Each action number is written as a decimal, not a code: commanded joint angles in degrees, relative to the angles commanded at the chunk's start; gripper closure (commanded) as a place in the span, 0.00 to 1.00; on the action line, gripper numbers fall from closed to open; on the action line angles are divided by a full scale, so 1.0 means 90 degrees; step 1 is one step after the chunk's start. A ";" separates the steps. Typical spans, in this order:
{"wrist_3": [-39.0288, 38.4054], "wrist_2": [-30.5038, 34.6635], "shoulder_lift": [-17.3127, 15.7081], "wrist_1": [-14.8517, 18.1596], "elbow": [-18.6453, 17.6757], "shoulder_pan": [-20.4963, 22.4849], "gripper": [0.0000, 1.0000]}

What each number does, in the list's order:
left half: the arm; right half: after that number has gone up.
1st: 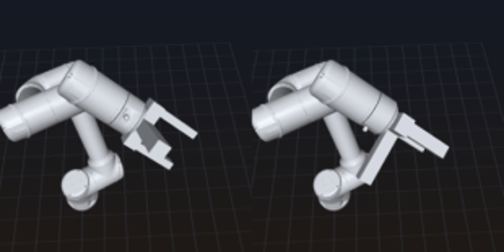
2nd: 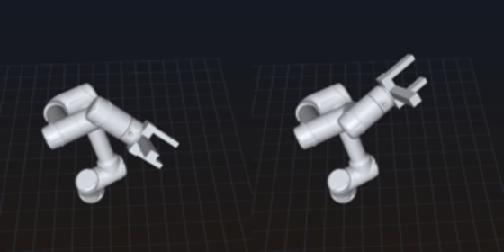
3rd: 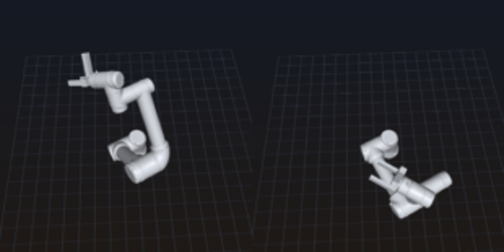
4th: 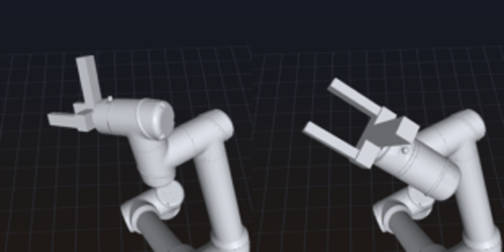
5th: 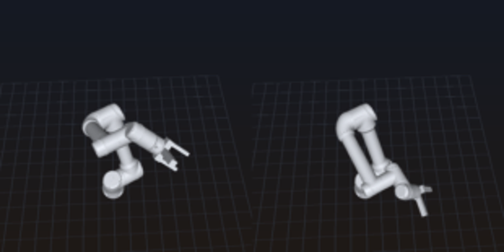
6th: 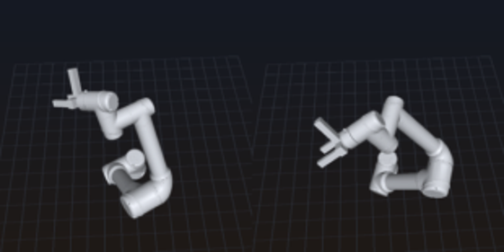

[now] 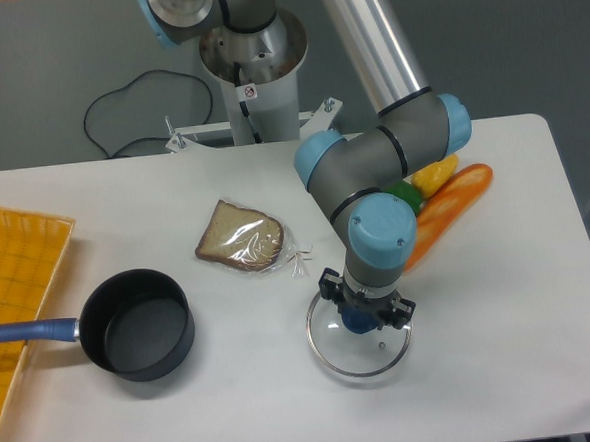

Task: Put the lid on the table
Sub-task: 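Lower the glass lid flat onto the table and hold it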

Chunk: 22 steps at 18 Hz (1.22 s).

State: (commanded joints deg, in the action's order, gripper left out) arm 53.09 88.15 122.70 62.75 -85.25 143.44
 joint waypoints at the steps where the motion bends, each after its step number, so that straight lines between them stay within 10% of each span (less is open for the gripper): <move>1: 0.0000 0.0000 0.0000 -0.0010 0.0000 0.0000 0.55; 22: -0.0019 -0.0029 0.0146 -0.0303 -0.0049 0.0029 0.55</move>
State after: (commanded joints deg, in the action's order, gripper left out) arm 52.91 87.89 124.01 60.03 -85.69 143.70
